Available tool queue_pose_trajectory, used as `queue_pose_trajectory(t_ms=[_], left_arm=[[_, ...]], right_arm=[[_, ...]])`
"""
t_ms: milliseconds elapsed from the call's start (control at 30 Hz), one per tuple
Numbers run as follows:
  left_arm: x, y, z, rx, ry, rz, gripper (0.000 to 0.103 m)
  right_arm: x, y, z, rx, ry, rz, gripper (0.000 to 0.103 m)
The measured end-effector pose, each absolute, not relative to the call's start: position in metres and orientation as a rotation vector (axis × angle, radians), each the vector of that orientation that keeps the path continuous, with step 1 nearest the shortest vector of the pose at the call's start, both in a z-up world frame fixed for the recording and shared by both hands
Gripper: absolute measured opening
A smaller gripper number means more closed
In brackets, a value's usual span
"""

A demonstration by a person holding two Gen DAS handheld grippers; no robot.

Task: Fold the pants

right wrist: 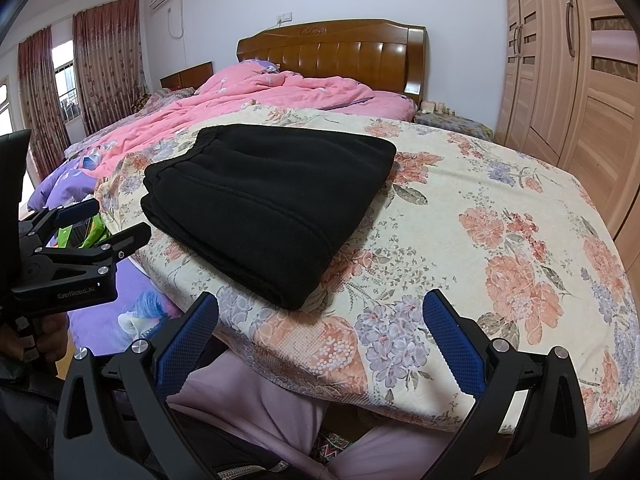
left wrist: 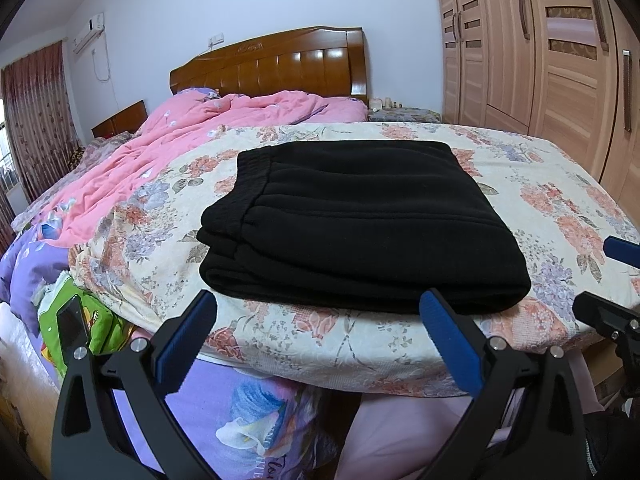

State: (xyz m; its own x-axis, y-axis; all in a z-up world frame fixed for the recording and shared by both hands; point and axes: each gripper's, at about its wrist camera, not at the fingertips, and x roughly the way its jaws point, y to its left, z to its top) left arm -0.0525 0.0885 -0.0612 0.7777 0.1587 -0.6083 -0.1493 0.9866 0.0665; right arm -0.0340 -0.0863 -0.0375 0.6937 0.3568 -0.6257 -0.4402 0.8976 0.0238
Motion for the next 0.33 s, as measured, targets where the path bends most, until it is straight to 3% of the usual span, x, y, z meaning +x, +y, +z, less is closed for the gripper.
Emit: queue_pose_trajectory(t_ms=[333], left_arm=[[-0.0496,0.0894,-0.0646,0.012,0.680,0.162,0.101]], right_arm=[[-0.0341,-0.0865,-0.0373,-0.131,0.670,0.446,0.099]])
